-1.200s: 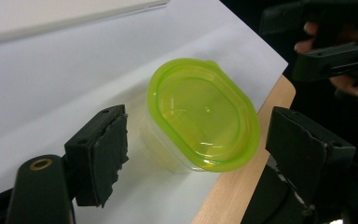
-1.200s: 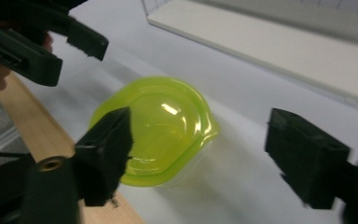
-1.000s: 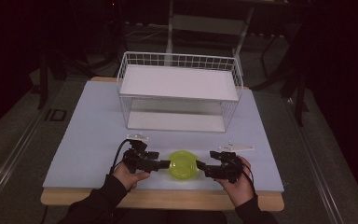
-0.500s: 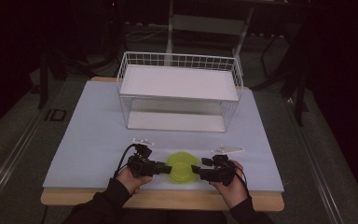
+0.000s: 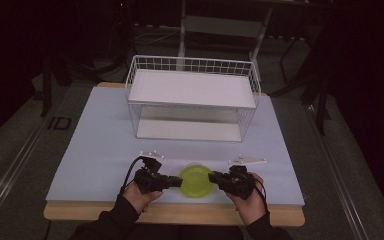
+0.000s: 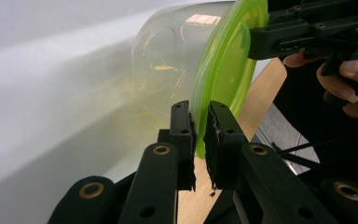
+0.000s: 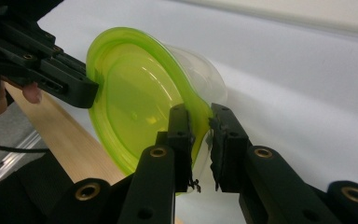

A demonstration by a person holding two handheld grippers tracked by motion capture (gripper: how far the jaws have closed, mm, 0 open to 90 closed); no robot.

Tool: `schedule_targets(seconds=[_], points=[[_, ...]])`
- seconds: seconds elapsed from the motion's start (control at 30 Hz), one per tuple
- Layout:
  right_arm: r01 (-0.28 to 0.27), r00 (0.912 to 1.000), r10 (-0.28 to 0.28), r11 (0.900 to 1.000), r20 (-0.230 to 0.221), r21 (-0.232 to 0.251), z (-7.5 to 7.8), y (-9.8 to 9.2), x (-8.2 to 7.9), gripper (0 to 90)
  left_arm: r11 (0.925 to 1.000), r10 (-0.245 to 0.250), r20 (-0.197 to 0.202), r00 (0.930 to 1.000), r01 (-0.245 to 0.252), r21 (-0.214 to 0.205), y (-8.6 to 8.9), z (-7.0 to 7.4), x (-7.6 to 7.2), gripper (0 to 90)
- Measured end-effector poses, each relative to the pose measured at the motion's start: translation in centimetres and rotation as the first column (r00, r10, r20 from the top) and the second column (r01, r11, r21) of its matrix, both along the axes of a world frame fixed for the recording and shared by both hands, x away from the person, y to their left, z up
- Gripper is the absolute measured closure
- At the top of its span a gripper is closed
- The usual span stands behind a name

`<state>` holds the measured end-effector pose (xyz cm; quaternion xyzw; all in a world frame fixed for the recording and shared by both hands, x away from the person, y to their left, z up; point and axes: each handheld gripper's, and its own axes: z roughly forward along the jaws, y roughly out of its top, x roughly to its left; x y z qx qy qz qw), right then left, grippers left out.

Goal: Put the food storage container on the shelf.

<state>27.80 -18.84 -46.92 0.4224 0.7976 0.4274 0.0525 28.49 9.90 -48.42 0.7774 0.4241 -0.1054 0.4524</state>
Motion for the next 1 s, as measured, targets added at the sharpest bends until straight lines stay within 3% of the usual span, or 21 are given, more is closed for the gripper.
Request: schedule_targets(seconds=[0.3, 0.83, 0.87, 1.0], points=[[-0.004, 0.9977, 0.001, 0.9995, 0.068, 0.032, 3.8, 0.6, 1.0, 79.3, 0.9970, 0.027, 0.059, 0.9979, -0.023, -0.074, 1.3, 3.6, 0.7, 83.5], [0.008, 0.9934, -0.013, 0.9990, 0.114, 0.045, 8.6, 2.4, 3.5, 79.1, 0.9916, 0.068, 0.127, 0.9895, -0.053, -0.118, 3.2, 8.3, 2.5, 84.0], [0.009, 0.9931, -0.014, 0.9989, 0.116, 0.046, 9.0, 2.5, 3.7, 79.1, 0.9900, 0.078, 0.138, 0.9874, -0.061, -0.127, 3.3, 9.3, 2.8, 84.0], [0.015, 0.9916, -0.024, 0.9978, 0.127, 0.065, 11.3, 2.8, 4.9, 79.1, 0.9881, 0.095, 0.152, 0.9838, -0.074, -0.134, 3.7, 11.0, 3.6, 84.1]])
